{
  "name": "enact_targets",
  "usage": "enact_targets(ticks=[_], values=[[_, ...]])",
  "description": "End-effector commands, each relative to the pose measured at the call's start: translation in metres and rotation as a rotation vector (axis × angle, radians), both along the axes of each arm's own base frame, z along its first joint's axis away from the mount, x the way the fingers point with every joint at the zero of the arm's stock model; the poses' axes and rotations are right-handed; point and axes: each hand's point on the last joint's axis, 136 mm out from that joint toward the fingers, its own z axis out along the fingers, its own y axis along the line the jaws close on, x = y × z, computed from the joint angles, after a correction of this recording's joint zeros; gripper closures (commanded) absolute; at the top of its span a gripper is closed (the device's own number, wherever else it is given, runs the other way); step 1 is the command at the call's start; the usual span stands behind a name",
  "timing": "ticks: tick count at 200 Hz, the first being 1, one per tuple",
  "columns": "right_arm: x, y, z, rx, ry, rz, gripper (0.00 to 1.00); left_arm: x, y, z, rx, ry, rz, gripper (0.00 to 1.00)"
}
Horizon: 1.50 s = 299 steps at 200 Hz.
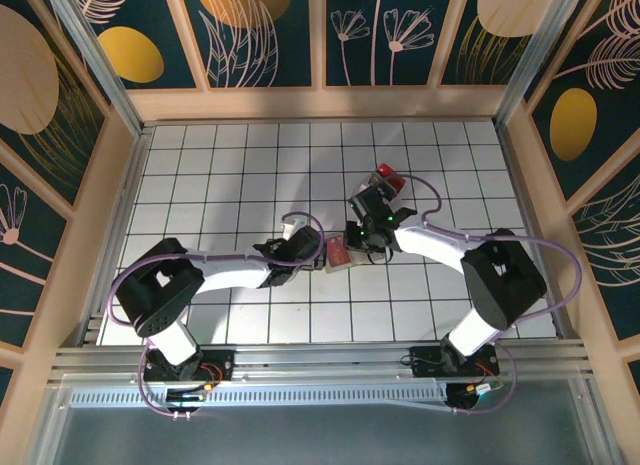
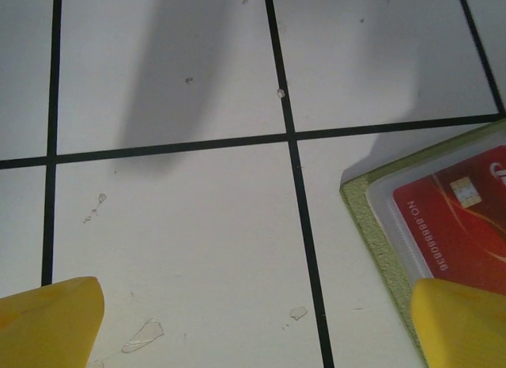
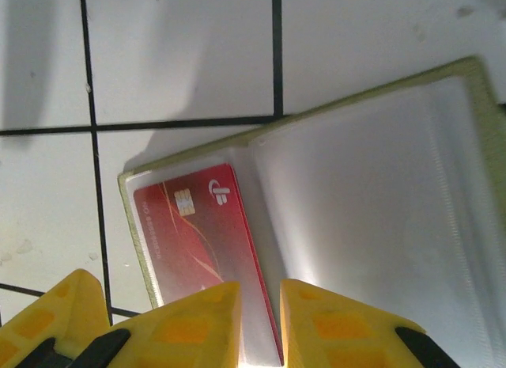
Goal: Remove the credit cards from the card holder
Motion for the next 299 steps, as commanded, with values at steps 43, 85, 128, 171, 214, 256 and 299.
enact_targets(ticks=[43,85,128,171,214,256,299], values=[[0.0,0.011,-0.014,0.064,0.041,0.056,0.77,0.002,-0.001,-0.019,0.065,0.03,-0.003,0.01],[-0.003,0.011,-0.021,0.11,0.071,0.061,0.76,0.001,0.004,-0.022,0.086,0.041,0.011,0.01],[-0.007,0.013,-0.029,0.121,0.092,0.072,0.75,0.0,0.003,-0.024,0.085,0.049,0.01,0.01],[-0.011,0.019,-0.029,0.162,0.106,0.087,0.76,-0.001,0.007,-0.027,0.091,0.058,0.027,0.01],[-0.01,0.03,-0.011,0.232,0.089,0.115,0.78,-0.005,0.017,-0.031,0.115,0.075,0.065,0.01],[-0.016,0.042,0.001,0.328,0.098,0.139,0.79,-0.01,0.027,-0.034,0.141,0.092,0.102,0.01],[-0.021,0.05,0.005,0.403,0.116,0.146,0.79,-0.018,0.042,-0.032,0.168,0.116,0.152,0.01]])
